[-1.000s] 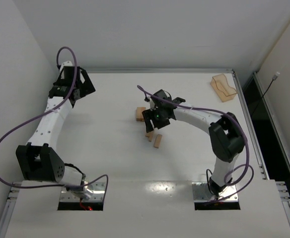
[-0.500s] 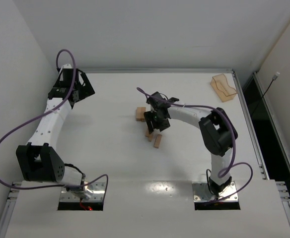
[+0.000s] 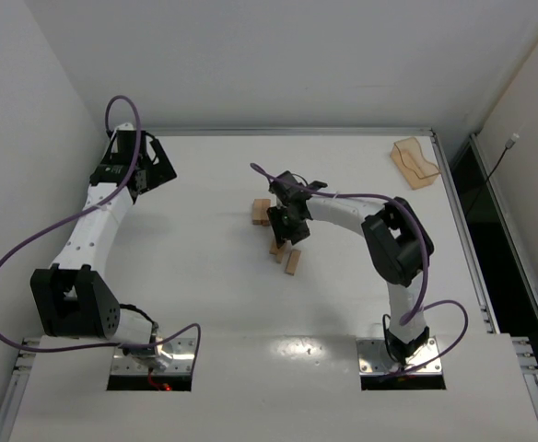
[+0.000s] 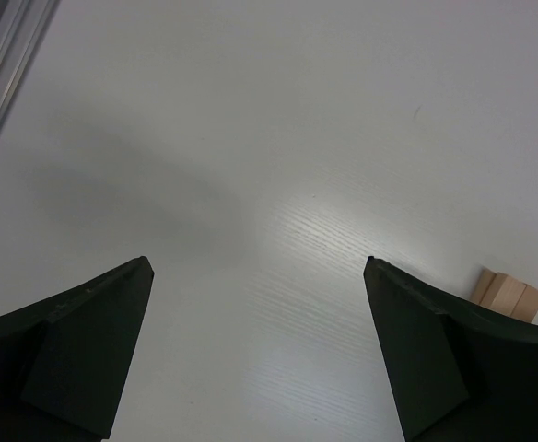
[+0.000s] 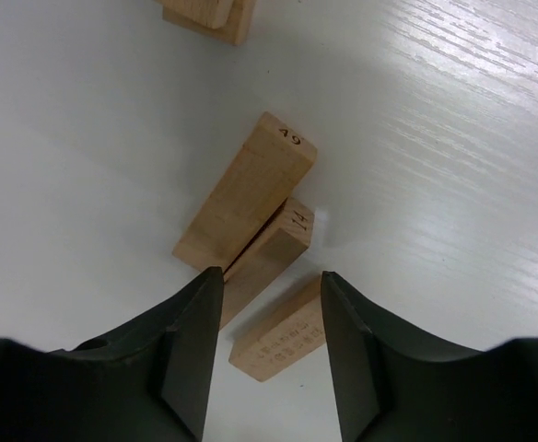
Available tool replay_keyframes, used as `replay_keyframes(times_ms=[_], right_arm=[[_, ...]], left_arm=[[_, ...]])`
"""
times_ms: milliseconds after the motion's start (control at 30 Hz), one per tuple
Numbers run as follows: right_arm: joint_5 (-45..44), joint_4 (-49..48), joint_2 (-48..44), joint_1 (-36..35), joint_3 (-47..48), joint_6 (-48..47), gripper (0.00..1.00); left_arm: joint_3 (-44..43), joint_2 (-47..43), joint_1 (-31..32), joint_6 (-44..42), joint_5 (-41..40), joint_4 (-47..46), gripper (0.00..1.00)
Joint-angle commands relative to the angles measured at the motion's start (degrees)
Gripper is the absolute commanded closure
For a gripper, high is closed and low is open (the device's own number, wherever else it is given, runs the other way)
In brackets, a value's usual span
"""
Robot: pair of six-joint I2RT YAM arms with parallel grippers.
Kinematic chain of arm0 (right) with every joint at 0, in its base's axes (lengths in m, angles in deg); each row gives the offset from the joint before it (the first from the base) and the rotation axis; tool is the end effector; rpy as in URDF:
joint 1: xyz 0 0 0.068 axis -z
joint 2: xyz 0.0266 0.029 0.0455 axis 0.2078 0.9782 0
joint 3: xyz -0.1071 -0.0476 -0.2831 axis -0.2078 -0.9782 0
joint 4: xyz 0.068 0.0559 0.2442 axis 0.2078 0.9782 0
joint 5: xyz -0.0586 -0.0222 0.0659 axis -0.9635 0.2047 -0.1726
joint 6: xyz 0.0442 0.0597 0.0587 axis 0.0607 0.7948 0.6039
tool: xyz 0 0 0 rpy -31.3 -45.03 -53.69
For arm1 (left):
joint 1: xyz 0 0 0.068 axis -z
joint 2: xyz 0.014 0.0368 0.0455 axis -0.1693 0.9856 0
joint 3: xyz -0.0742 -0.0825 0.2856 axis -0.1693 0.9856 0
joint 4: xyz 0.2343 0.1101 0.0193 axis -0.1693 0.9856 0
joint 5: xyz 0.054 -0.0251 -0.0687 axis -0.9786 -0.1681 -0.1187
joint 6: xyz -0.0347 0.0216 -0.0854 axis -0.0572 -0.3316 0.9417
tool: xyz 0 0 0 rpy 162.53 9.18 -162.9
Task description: Build the wood block tower
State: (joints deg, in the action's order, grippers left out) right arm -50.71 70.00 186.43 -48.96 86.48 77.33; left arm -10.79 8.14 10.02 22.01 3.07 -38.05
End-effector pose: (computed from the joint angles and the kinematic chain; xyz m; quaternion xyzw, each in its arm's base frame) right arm 0.3435 0.2613 0.1380 -0.0855 0.9810 0.1030 0.1402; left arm 0.3382 0.0213 0.3337 -0.2824 0.8636 0.0155 0.4174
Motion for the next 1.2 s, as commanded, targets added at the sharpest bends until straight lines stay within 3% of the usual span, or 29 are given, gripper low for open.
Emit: replay_keyframes(times_ms=[0,100,367,500,700,933,1167], right_arm=[[-1.30,-0.29,-0.17,-0.47,-0.14,0.86,0.58],[-1.30,-0.29,0.35,0.06,-0.75,0.86,0.60],[1.51,-0.82,0.36,0.58,-2.61,1.38,0.79],[2.65,-1.87,0.36,1.11,-3.13,1.39,1.00],[4.06,-2.58,-2.89,2.87,-1.73,1.39,1.00],[8.36,-3.90,-8.16,10.15,-0.06,-3.61,1.00],[26.96,-6.88,-6.77,19.38,-1.98,-6.08,1.00]], left_arm=[[-1.20,-1.03,-0.80,0.74,1.00,-0.79,0.01],[-1.20,-0.50,-0.80,0.74,1.01,-0.79,0.01],[-1.20,-0.50,-0.80,0.74,1.01,-1.32,0.01],[-1.20,-0.50,-0.80,0.74,1.01,-1.32,0.01],[0.83,-2.26,-0.80,0.74,1.01,-1.32,0.01],[0.83,-2.26,-0.80,0.21,4.42,-1.84,0.01],[-0.93,-1.73,-0.80,-6.90,13.03,-2.37,0.01]])
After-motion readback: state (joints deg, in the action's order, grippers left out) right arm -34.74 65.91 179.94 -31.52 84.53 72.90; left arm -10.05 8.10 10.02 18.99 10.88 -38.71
